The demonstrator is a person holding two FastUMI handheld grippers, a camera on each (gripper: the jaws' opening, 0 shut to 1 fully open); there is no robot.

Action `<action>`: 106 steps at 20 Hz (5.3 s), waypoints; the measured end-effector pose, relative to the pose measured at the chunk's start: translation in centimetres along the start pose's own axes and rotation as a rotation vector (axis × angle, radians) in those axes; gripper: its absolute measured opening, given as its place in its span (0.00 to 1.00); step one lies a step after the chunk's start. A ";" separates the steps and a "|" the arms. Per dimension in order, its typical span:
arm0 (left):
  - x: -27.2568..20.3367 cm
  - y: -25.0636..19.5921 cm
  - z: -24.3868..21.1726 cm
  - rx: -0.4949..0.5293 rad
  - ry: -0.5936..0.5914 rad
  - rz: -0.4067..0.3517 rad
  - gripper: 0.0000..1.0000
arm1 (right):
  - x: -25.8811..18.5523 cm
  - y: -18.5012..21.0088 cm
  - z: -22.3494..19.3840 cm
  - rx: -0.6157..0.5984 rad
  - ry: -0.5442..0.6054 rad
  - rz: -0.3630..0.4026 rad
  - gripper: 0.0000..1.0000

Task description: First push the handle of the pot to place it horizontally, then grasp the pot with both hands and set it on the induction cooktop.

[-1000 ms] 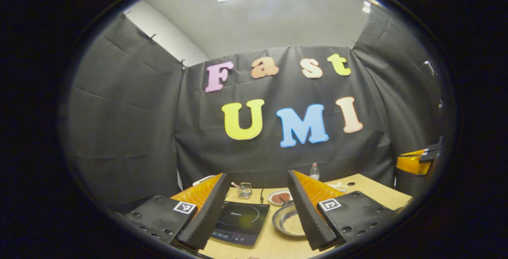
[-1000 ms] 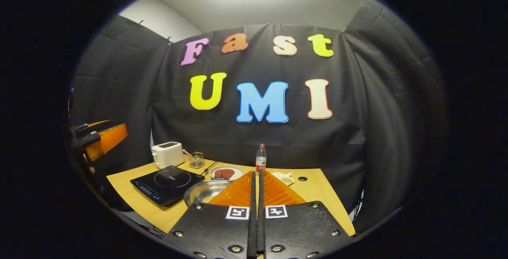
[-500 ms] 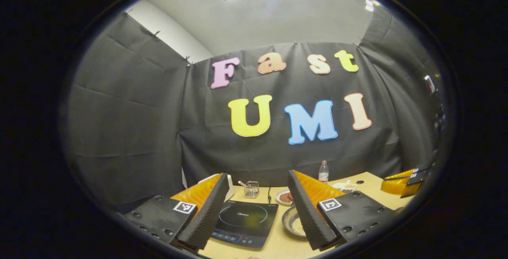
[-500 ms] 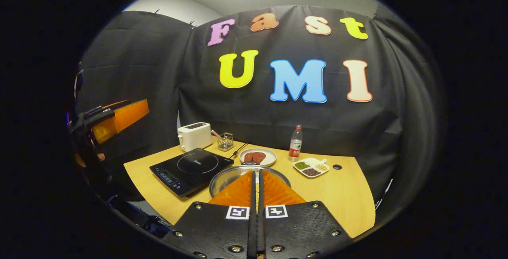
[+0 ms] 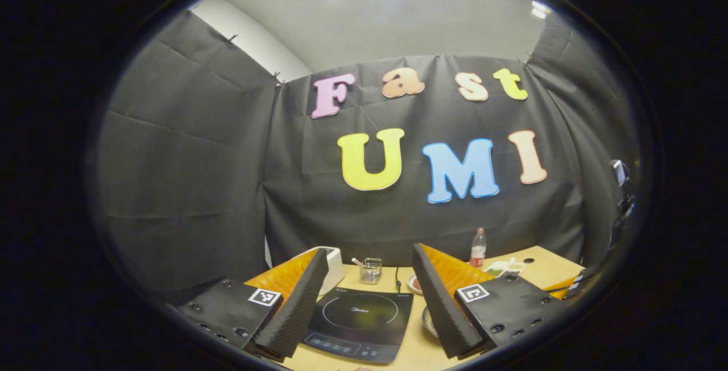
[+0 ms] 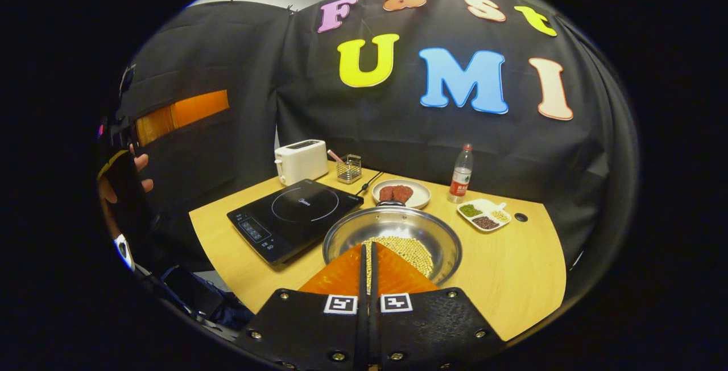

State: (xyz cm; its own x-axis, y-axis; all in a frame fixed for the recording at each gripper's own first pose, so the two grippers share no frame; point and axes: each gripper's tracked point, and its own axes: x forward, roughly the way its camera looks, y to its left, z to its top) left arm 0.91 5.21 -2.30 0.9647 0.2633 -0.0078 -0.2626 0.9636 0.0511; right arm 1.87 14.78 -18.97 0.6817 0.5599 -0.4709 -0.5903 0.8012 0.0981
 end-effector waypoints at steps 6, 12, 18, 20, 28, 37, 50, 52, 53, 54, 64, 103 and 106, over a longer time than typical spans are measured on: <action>1.8 1.9 -2.2 -0.002 0.037 0.017 1.00 | 2.8 1.8 -4.2 -0.016 0.139 0.063 0.01; 4.6 2.6 -4.1 -0.016 0.064 0.023 0.97 | 4.5 3.1 -7.9 0.003 0.275 0.113 0.01; 8.6 2.1 -6.4 -0.039 0.089 -0.001 1.00 | 5.4 3.6 -11.5 0.014 0.399 0.130 0.01; 10.2 1.7 -6.9 -0.045 0.095 -0.019 1.00 | 5.8 3.4 -12.4 0.019 0.438 0.121 0.01; 15.5 -0.1 -9.0 -0.081 0.106 -0.119 1.00 | 6.7 2.2 -13.9 0.110 0.533 0.034 0.01; 17.9 -1.4 -9.8 -0.090 0.126 -0.184 0.96 | 6.1 -0.3 -15.0 0.133 0.575 -0.079 0.01; 16.5 -4.8 -9.6 -0.063 0.154 -0.159 0.95 | 4.8 -8.2 -15.6 0.196 0.561 -0.195 0.01; 16.0 -5.5 -9.5 -0.061 0.159 -0.152 0.93 | 4.9 -9.3 -15.3 0.222 0.540 -0.208 0.01; 15.6 -5.8 -9.5 -0.059 0.165 -0.149 0.94 | 4.9 -10.0 -15.1 0.234 0.528 -0.217 0.01; 15.3 -6.1 -9.8 -0.054 0.171 -0.147 0.95 | 4.9 -10.5 -15.3 0.245 0.527 -0.224 0.01; 12.2 -9.1 -11.6 0.005 0.238 -0.137 0.97 | 5.6 -16.5 -15.2 0.324 0.468 -0.297 0.01; 16.6 -19.9 -30.3 0.002 0.646 -0.374 0.96 | 9.2 -23.1 -7.5 0.403 0.112 -0.451 0.99; 16.9 -20.0 -31.6 0.008 0.679 -0.374 1.00 | 10.1 -23.3 -8.3 0.392 0.134 -0.447 0.99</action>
State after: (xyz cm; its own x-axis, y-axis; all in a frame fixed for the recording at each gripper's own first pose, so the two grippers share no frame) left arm 21.75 -8.09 -35.02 0.7645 -0.1053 -0.6360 0.0803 0.9944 -0.0681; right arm 18.98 0.00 -33.26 0.7514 0.1399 -0.6449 -0.0389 0.9850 0.1683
